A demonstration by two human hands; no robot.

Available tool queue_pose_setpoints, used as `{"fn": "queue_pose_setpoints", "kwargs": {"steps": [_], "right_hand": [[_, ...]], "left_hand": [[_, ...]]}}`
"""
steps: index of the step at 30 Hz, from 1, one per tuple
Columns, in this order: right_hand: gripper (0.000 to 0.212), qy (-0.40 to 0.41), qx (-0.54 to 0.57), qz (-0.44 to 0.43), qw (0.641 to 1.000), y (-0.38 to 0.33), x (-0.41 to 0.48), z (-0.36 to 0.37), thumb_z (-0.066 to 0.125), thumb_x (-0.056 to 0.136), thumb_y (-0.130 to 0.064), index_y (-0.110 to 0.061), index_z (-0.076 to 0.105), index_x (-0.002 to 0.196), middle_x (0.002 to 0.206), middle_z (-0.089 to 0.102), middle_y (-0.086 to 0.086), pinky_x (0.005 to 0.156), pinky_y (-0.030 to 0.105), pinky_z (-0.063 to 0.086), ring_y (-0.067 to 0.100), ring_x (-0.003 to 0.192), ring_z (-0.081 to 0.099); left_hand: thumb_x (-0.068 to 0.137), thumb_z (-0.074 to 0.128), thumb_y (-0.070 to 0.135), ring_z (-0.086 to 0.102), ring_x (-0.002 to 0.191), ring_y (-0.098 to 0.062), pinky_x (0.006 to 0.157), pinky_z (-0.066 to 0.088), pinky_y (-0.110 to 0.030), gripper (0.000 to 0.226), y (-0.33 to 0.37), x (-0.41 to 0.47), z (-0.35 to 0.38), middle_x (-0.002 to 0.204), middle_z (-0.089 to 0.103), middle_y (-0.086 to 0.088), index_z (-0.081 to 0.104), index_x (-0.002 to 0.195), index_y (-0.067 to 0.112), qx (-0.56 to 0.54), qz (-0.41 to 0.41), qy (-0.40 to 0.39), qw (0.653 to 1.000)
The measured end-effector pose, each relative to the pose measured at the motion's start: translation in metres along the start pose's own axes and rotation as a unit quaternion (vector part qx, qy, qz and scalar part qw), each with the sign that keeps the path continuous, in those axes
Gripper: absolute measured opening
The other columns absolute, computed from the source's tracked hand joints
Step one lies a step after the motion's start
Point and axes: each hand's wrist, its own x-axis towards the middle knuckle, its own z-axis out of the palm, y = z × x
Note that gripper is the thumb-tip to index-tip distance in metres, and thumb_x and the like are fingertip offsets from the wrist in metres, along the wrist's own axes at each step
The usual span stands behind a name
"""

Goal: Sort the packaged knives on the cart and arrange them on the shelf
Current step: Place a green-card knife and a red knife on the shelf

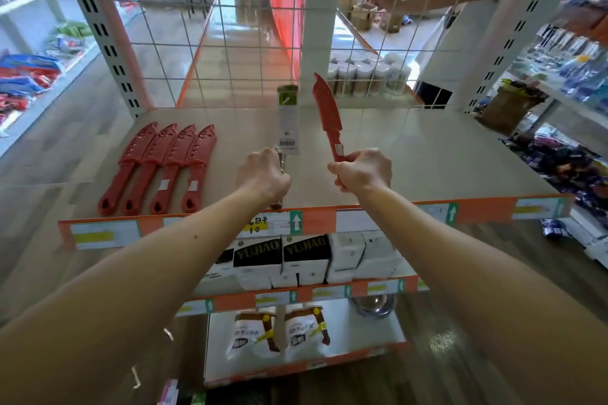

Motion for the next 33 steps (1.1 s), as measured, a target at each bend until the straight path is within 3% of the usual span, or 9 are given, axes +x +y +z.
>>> {"fn": "queue_pose_setpoints", "kwargs": {"steps": [3, 6, 8, 14, 19, 24, 28, 31, 33], "right_hand": [[0.018, -0.004, 0.000, -0.001, 1.000, -0.002, -0.006, 0.000, 0.074, 0.077, -0.023, -0.007, 0.071, 0.084, 0.080, 0.073, 0.011, 0.077, 0.038, 0.059, 0.024, 0.078, 0.071], [0.016, -0.009, -0.002, -0.007, 1.000, -0.003, -0.011, 0.001, 0.073, 0.078, -0.022, -0.006, 0.070, 0.082, 0.080, 0.073, 0.011, 0.076, 0.037, 0.059, 0.023, 0.077, 0.071], [0.018, -0.016, -0.005, -0.009, 1.000, -0.004, -0.014, 0.001, 0.073, 0.079, -0.022, -0.005, 0.070, 0.086, 0.081, 0.073, 0.011, 0.076, 0.037, 0.059, 0.023, 0.077, 0.071], [0.020, -0.020, -0.009, -0.018, 1.000, -0.004, -0.018, 0.001, 0.072, 0.080, -0.021, -0.003, 0.069, 0.088, 0.084, 0.072, 0.010, 0.076, 0.036, 0.059, 0.023, 0.078, 0.071], [0.018, -0.017, -0.010, -0.017, 1.000, -0.003, -0.017, 0.001, 0.073, 0.080, -0.021, -0.004, 0.069, 0.083, 0.082, 0.072, 0.010, 0.075, 0.037, 0.060, 0.023, 0.076, 0.071], [0.016, -0.025, -0.004, -0.014, 1.000, -0.003, -0.014, 0.003, 0.073, 0.080, -0.020, -0.004, 0.068, 0.082, 0.083, 0.072, 0.010, 0.076, 0.038, 0.059, 0.023, 0.076, 0.072], [0.017, -0.037, -0.003, -0.011, 0.999, -0.002, -0.013, 0.007, 0.073, 0.079, -0.021, -0.012, 0.063, 0.069, 0.085, 0.072, 0.010, 0.078, 0.039, 0.059, 0.024, 0.079, 0.071], [0.020, -0.038, -0.005, -0.017, 0.999, -0.002, -0.013, 0.008, 0.074, 0.079, -0.021, -0.004, 0.070, 0.090, 0.091, 0.073, 0.010, 0.080, 0.038, 0.058, 0.023, 0.083, 0.071], [0.024, -0.040, -0.007, -0.019, 0.999, -0.002, -0.012, 0.009, 0.074, 0.079, -0.021, -0.004, 0.071, 0.095, 0.092, 0.073, 0.010, 0.080, 0.037, 0.058, 0.023, 0.084, 0.071]], "left_hand": [[0.085, 0.055, 0.015, 0.056, 0.081, -0.031, 0.062, 0.035, -0.030, 0.025, -0.005, -0.003, -0.001, 0.073, 0.056, -0.011, 0.048, 0.062, 0.009, -0.002, -0.004, -0.009, 1.000], [0.087, 0.055, 0.016, 0.060, 0.092, -0.035, 0.064, 0.037, -0.030, 0.021, -0.008, -0.004, -0.002, 0.102, 0.064, -0.021, 0.063, 0.092, -0.002, -0.016, 0.004, -0.003, 1.000], [0.087, 0.056, 0.017, 0.061, 0.096, -0.035, 0.065, 0.039, -0.031, 0.026, -0.009, -0.004, -0.002, 0.106, 0.064, -0.023, 0.064, 0.101, -0.003, -0.024, 0.008, -0.004, 1.000], [0.083, 0.063, 0.023, 0.054, 0.075, -0.026, 0.055, 0.037, -0.025, 0.023, -0.013, 0.002, 0.001, 0.090, 0.065, -0.016, 0.066, 0.088, 0.000, -0.064, -0.027, -0.002, 0.998], [0.081, 0.066, 0.024, 0.064, 0.083, -0.029, 0.077, 0.054, -0.034, 0.029, -0.011, 0.005, 0.008, 0.086, 0.068, -0.013, 0.068, 0.091, -0.003, -0.152, -0.043, 0.003, 0.987], [0.081, 0.069, 0.019, 0.064, 0.083, -0.031, 0.087, 0.054, -0.044, 0.019, -0.017, 0.013, 0.007, 0.088, 0.069, -0.023, 0.069, 0.075, 0.001, -0.238, -0.072, -0.061, 0.967], [0.082, 0.069, 0.020, 0.052, 0.072, -0.022, 0.072, 0.045, -0.032, 0.024, -0.022, 0.013, 0.004, 0.064, 0.057, -0.006, 0.061, 0.061, 0.013, -0.251, -0.089, -0.069, 0.961], [0.083, 0.068, 0.022, 0.051, 0.074, -0.020, 0.072, 0.044, -0.031, 0.021, -0.024, 0.012, 0.001, 0.070, 0.060, -0.007, 0.064, 0.066, 0.012, -0.254, -0.088, -0.062, 0.961], [0.085, 0.066, 0.022, 0.053, 0.078, -0.019, 0.075, 0.047, -0.031, 0.017, -0.027, 0.012, 0.000, 0.083, 0.064, -0.009, 0.071, 0.086, 0.006, -0.256, -0.085, -0.052, 0.962]]}}
